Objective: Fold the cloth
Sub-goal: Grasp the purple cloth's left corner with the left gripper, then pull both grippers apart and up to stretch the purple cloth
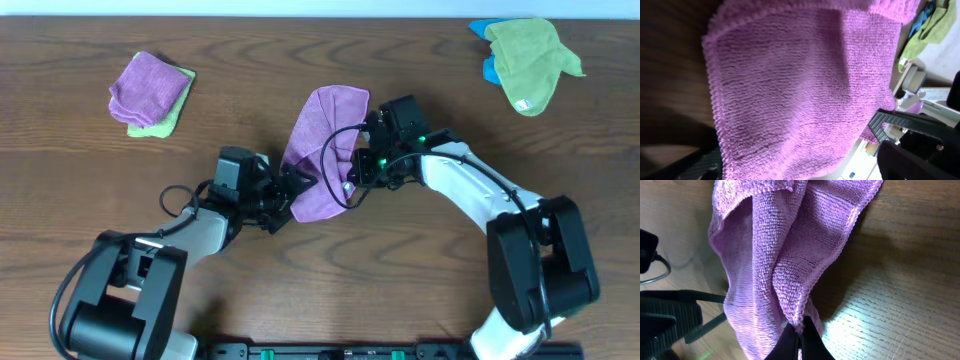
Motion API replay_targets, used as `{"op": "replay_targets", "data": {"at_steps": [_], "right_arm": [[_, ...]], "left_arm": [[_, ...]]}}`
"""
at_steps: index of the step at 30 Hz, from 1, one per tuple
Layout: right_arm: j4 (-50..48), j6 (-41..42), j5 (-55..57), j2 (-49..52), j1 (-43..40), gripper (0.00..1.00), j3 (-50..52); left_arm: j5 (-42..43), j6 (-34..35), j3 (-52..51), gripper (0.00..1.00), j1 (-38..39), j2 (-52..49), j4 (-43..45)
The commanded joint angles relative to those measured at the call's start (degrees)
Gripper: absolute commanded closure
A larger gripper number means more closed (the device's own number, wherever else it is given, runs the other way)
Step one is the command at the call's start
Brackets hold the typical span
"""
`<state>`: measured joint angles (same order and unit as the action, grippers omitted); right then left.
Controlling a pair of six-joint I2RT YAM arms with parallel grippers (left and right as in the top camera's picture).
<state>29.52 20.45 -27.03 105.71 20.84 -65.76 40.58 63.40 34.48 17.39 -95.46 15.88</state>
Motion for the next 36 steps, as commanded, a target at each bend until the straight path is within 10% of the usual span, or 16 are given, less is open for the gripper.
{"op": "replay_targets", "data": {"at_steps": [1,5,11,15,36], "right_arm": [[0.07,0.76,-0.66,-1.25,-0.28,0.99,0.02],[0.07,0.76,-0.66,-1.25,-0.28,0.99,0.02],[0.07,0.76,-0.66,-1.25,-0.28,0.99,0.02],[0.07,0.76,-0.66,-1.25,-0.28,0.99,0.02],[4.07,0.02,9.01,-12.24,-3.74,0.99,-0.66]], "left_arm": [[-1.73,1.88,-0.26,0.1,0.7,-1.92,-0.74],[-2.45,2.03,-0.26,0.6,0.66,-1.92,-0.42],[-3.15,1.7,-0.26,0.67,0.7,-1.95,-0.61],[-3.08,0.85,-0.26,0.94,0.7,-1.95,-0.63],[7.52,-5.03,18.05,0.94,-8.44,-1.9,-9.7]]}}
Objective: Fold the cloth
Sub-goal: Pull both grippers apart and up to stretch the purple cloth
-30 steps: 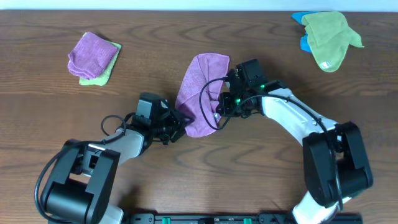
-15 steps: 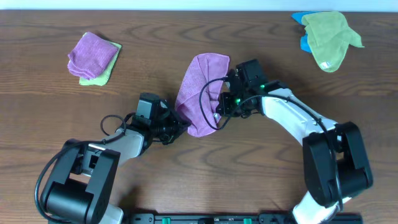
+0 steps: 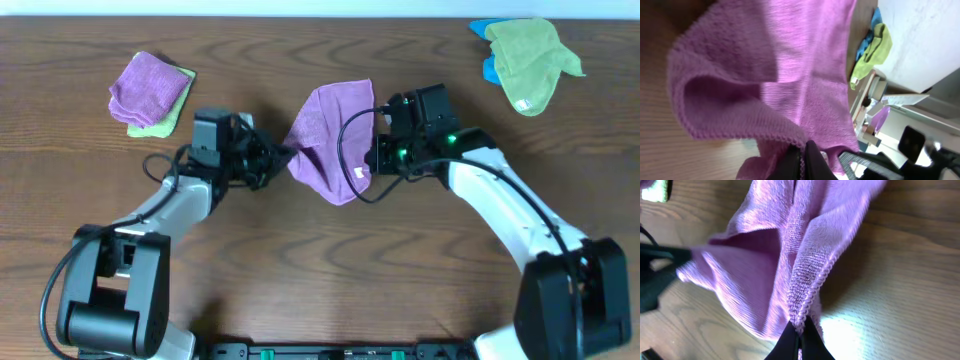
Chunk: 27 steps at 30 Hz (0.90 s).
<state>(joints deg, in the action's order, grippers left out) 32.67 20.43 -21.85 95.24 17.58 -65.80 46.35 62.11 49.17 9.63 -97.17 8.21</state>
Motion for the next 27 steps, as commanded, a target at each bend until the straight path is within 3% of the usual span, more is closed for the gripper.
{"op": "replay_targets", "data": {"at_steps": [1,16,21,27], "right_arm": [[1.42,-0.35,4.15,-2.1,-0.48,0.99,-0.61],[9.16,-1.2,7.3,-3.06,-3.41,0.99,-0.61],[7.58,-1.18,6.36,-5.99,-3.26,0.99,-0.68],[-0.57,-1.16,7.56,-11.26,-3.32,0.99,-1.55]], "left_arm": [[1.75,-4.44,4.5,0.94,-0.92,-0.2,-3.52],[2.62,-21.9,11.98,0.94,-7.08,1.18,-31.1],[4.57,-20.79,13.4,0.94,-6.99,2.45,-31.34],[2.56,-18.34,22.29,0.94,-6.99,3.28,-31.34]]}}
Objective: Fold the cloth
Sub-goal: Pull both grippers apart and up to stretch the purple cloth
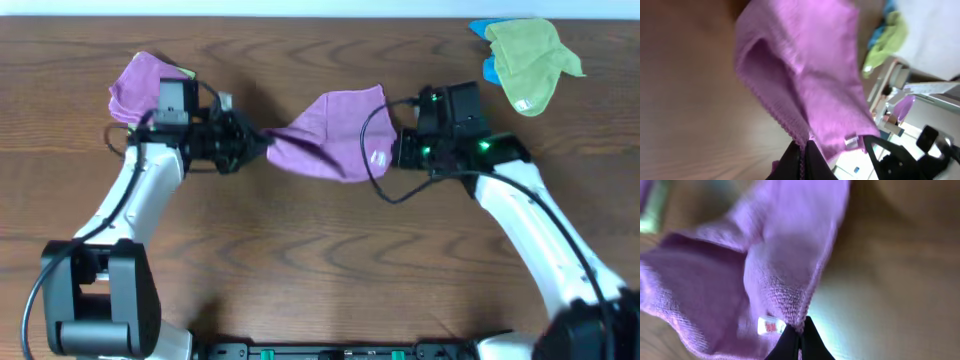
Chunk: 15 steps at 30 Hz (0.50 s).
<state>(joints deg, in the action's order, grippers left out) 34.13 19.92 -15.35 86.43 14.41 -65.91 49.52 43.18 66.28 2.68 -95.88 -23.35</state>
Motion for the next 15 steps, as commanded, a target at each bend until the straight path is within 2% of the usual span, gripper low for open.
{"op": "replay_targets", "data": {"at_steps": [1,6,15], "right_arm": [[-3.39,-0.63,1.22,-2.45,-0.2,0.99,-1.99],[-8.76,-0.37,4.35,-0.63,-0.22,0.99,-4.79],[-12.76,-0.76,7.52,8.72,-0.66,0.99,-14.16]], "left_arm": [[-1.92,0.61,6.51,0.94,-0.04,1.97,0.22],[-9.27,1.4,11.72,0.94,-0.04,1.49,1.57],[-15.3,6.19,12.48,0.94,0.61,-0.09,16.28]]}}
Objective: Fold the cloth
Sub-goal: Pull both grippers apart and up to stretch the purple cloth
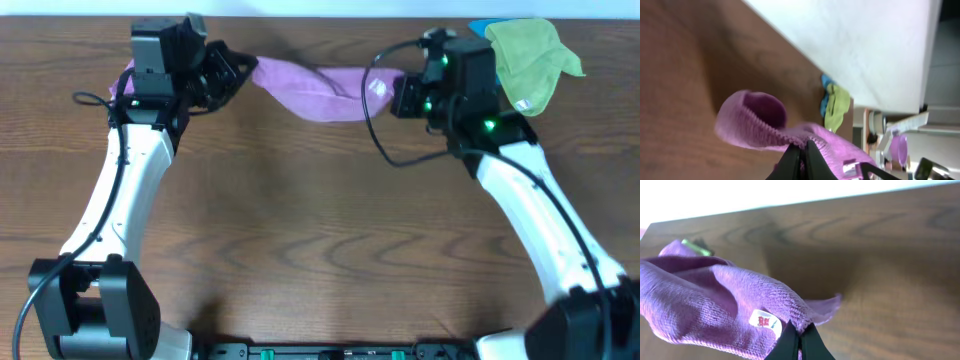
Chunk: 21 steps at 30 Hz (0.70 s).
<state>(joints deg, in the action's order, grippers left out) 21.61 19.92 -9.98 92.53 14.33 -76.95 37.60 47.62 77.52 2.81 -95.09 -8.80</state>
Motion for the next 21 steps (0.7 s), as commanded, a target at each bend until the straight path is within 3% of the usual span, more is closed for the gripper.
{"op": "replay_targets", "data": {"at_steps": [1,10,21], "right_arm": [[-0.24,-0.96,2.29,3.48,-0.61,0.99,-4.35],[-0.15,-2.91,5.11,9.09,-0.92,0.99,-15.23],[0.0,-5.05,9.77,11.47,-1.14,0.99,-16.81]], "left_arm": [[-4.11,1.73,1.25,0.94,0.72,-1.2,2.86],[-6.73,5.18,2.45,0.94,1.46,-5.75,13.97],[-6.69,4.68,8.79,0.94,1.25,-12.41,14.19]]}}
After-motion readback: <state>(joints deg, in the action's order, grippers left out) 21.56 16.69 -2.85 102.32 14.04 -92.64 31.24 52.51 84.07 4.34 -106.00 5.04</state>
